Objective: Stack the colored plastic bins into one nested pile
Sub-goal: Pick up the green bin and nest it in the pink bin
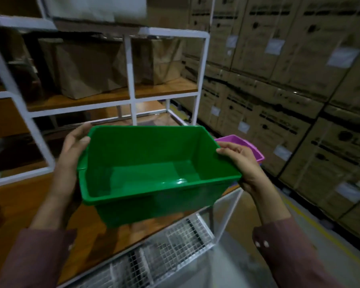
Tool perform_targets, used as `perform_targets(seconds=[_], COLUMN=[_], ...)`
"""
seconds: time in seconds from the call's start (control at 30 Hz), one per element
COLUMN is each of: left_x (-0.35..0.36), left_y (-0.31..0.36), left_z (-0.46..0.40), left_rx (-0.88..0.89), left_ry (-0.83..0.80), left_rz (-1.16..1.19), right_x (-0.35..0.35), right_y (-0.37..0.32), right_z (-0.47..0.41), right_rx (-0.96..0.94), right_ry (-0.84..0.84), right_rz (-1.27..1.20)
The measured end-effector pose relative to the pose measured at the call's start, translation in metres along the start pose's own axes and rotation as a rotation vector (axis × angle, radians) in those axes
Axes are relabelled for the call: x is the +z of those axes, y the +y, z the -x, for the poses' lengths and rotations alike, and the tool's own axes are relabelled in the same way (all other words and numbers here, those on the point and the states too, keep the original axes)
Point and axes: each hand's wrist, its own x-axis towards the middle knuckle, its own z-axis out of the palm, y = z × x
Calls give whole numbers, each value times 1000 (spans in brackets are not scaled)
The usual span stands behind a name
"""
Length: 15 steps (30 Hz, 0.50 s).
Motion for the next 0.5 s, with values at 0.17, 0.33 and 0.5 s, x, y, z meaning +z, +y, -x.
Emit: perform_targets(seconds=[0.17, 0.33, 0.5], left_x=[93, 171, 243], left_y=[-59, -70, -33], left_z=[-58, -97, -115], left_rx=[-86, 294, 914], left_ry=[24, 151, -205], left_rz=[-212, -397, -691], right_x=[-55, -104, -115], right_y=[-26, -42, -82], right_z=[-74, -118, -137], right_rx=[-185, -433, -776], right_ry=[224, 408, 460], right_rz=[161, 600, 1155])
